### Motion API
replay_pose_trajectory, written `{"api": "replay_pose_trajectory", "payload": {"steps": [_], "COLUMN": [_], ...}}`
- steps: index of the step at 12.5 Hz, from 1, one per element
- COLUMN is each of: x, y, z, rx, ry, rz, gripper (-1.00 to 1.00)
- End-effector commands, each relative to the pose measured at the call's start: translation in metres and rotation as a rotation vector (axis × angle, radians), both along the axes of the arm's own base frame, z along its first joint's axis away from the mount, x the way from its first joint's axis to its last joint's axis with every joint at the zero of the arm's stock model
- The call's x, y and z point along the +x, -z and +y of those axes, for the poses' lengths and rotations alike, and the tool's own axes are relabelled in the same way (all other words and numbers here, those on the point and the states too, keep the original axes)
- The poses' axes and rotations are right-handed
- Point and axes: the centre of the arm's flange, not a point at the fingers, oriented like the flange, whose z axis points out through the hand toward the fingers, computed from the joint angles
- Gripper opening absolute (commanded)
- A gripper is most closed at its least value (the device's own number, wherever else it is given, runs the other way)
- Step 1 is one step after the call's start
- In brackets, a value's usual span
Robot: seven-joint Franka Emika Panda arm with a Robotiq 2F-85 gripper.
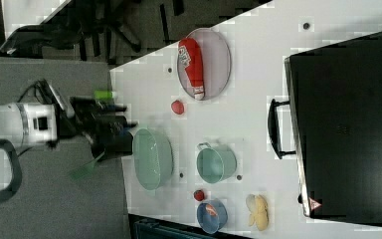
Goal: Flap open oven.
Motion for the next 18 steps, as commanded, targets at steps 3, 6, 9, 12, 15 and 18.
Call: {"api": "replay_pose_trajectory", "payload": {"steps": [3, 6, 9, 12, 15, 18], "x": [-0.104, -0.104, -0.104, -0.105, -0.105, -0.101], "y": [-0.07, -0.07, -0.07, -0.065, -0.043, -0.009], "z": [-0.024, -0.024, -0.024, -0.027, -0.038, -0.061], "rx": [-0.019, -0.019, -0.019, -0.017, -0.008, 0.016], "ry": [-0.037, -0.037, -0.037, -0.032, -0.032, -0.138], "rz": [0.037, 0.037, 0.037, 0.048, 0.094, 0.126], "gripper": [0.99, 1.0, 0.38, -0.32, -0.65, -0.65]}}
